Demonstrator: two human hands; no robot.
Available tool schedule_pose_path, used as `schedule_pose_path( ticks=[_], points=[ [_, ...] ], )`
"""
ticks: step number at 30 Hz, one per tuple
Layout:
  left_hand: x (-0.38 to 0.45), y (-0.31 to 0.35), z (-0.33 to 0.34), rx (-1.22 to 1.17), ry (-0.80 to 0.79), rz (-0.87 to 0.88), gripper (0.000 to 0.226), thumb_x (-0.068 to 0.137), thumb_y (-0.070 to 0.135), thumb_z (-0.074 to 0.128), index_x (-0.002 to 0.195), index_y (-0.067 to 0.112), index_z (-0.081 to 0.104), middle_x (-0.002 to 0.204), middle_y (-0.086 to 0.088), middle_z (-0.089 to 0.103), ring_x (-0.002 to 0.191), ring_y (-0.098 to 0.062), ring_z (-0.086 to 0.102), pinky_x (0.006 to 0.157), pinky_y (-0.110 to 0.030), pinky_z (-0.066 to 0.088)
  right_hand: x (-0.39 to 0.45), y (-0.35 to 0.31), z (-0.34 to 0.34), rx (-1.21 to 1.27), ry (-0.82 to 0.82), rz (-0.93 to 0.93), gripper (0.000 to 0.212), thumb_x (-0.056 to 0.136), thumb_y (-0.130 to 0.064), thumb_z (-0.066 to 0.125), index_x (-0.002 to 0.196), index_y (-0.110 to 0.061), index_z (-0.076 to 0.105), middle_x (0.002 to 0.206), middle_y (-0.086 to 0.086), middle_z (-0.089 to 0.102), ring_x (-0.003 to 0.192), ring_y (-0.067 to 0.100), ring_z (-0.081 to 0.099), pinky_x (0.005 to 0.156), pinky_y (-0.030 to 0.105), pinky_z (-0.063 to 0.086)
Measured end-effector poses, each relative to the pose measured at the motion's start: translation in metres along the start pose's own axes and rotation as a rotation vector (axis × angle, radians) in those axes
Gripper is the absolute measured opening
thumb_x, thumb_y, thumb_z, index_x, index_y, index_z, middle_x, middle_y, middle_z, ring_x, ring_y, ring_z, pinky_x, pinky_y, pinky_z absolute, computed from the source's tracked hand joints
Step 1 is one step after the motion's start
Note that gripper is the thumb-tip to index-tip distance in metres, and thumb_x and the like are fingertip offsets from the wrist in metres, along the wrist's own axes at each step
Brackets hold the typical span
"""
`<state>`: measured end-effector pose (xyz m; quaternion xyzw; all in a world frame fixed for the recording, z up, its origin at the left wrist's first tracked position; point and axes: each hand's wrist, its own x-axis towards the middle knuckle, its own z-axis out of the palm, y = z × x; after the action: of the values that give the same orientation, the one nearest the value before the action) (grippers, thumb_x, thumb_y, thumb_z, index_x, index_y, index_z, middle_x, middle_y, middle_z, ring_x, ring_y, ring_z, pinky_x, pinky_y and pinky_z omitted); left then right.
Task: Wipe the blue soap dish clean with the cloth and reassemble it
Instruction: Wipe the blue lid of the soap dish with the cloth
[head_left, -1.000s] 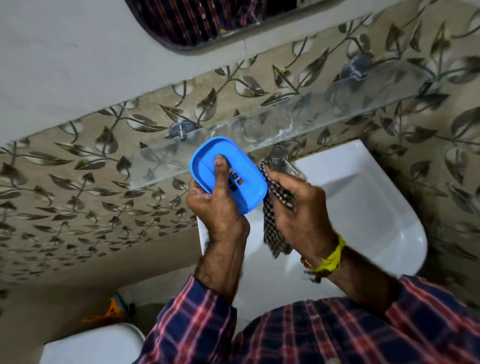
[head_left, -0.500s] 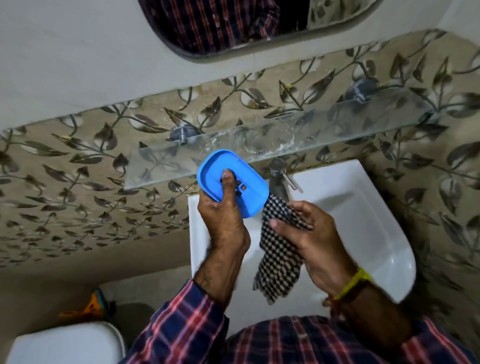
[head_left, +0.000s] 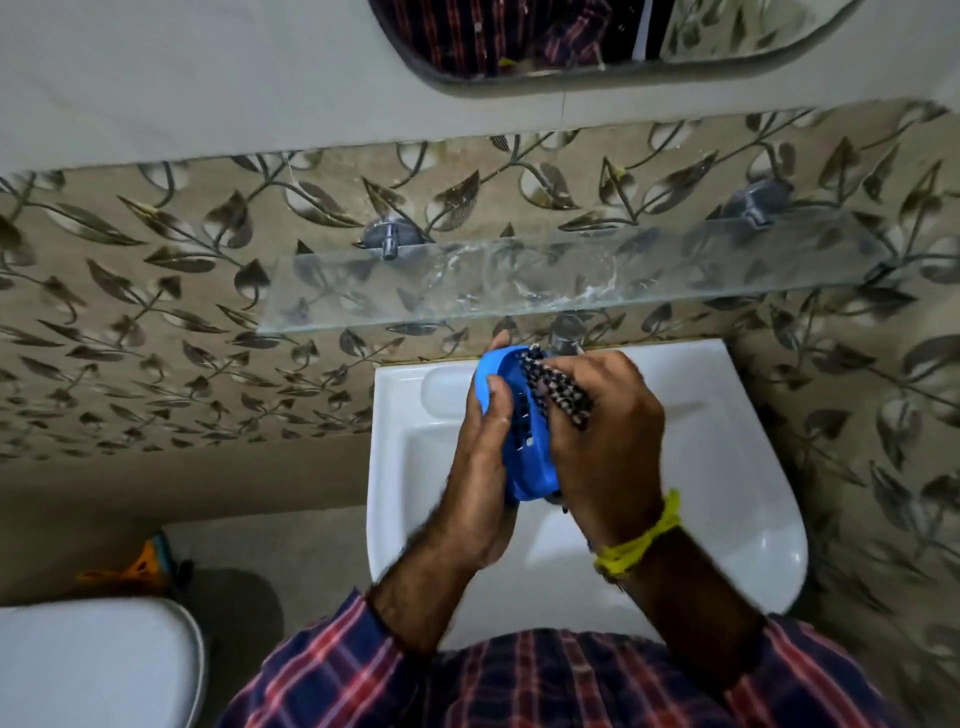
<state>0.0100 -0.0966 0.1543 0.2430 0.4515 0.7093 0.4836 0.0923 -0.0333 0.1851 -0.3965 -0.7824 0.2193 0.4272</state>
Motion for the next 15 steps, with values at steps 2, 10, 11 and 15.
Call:
schedule_pose_path(
  ticks=[2, 10, 11, 15],
  points=[
    [-0.003, -0.003, 0.002, 0.04, 0.011, 0.014, 0.048, 0.1, 0.057, 0.029, 0.146, 0.046, 0.038, 0.138, 0.006, 0.063, 0.129, -0.018, 0.058, 0.101, -0.047, 0.052, -0.005, -0.003, 0.007, -0.148, -0.032, -0.089, 0.017, 0.08, 0.0, 0.07, 0.096, -0.005, 0.073, 0.088, 0.013, 0.066, 0.08, 0.03, 0.064, 0.071, 0.036, 0.051],
    [0.002, -0.008, 0.005, 0.212, 0.147, 0.084, 0.056, 0.093, 0.071, 0.037, 0.142, 0.042, 0.045, 0.132, 0.012, 0.065, 0.125, -0.009, 0.061, 0.099, -0.028, 0.052, -0.003, -0.018, 0.017, -0.611, -0.332, -0.14, 0.024, 0.092, -0.014, 0.059, 0.107, 0.002, 0.068, 0.105, 0.019, 0.066, 0.084, 0.038, 0.066, 0.063, 0.043, 0.058],
    [0.002, -0.01, 0.003, 0.234, 0.152, 0.096, 0.057, 0.093, 0.07, 0.038, 0.142, 0.042, 0.045, 0.132, 0.012, 0.065, 0.124, -0.01, 0.061, 0.098, -0.026, 0.052, -0.003, -0.018, 0.017, -0.617, -0.384, -0.124, 0.027, 0.094, -0.016, 0.054, 0.11, 0.002, 0.067, 0.11, 0.02, 0.065, 0.087, 0.038, 0.066, 0.065, 0.042, 0.058],
    [0.004, -0.01, -0.009, 0.282, 0.212, 0.129, 0.057, 0.093, 0.07, 0.037, 0.142, 0.042, 0.045, 0.138, 0.01, 0.06, 0.128, -0.017, 0.058, 0.108, -0.052, 0.047, -0.003, -0.002, 0.008, -0.406, -0.674, -0.056, 0.022, 0.092, -0.012, 0.052, 0.107, -0.014, 0.068, 0.114, 0.008, 0.056, 0.098, 0.028, 0.062, 0.08, 0.036, 0.052]
  ],
)
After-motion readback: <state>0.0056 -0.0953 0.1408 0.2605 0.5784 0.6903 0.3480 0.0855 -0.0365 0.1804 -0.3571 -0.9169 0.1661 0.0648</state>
